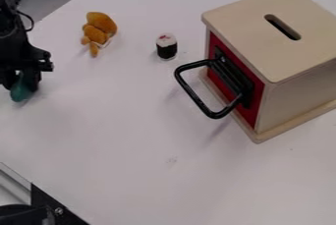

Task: Moves the green thing to the left lower side of the table

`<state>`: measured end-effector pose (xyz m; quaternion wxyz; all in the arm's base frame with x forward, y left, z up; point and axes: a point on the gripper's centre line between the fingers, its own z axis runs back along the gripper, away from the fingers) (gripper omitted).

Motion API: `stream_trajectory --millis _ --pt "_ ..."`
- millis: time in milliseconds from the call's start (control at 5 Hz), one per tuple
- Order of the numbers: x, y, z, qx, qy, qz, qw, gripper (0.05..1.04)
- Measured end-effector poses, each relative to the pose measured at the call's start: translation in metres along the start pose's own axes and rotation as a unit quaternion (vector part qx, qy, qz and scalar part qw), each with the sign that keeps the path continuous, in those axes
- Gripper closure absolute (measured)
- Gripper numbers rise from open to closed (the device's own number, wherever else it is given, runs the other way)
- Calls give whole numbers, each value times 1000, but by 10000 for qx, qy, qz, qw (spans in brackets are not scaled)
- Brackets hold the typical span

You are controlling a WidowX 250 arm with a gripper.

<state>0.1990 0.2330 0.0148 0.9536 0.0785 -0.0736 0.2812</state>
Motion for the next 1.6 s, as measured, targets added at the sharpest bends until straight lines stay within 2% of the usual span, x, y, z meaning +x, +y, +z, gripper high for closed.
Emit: stream_trajectory --millis 200,400,600,800,1000,1200,1400,1600 --pt "1 0 -2 -57 -40 62 10000 532" --pt "1 -1 -3 -65 -42 29 10000 252" --pt "2 -3 -2 -162 -63 52 9998 75" --pt "2 -5 -3 -242 -77 5 9997 82" --pt "4 -7 4 -386 -221 -27 9990 83" --pt "6 -3 27 -376 -332 156 9986 83" --pt "16 -2 58 -467 -840 278 9950 83" --pt "16 2 74 -481 -1078 435 9921 83"
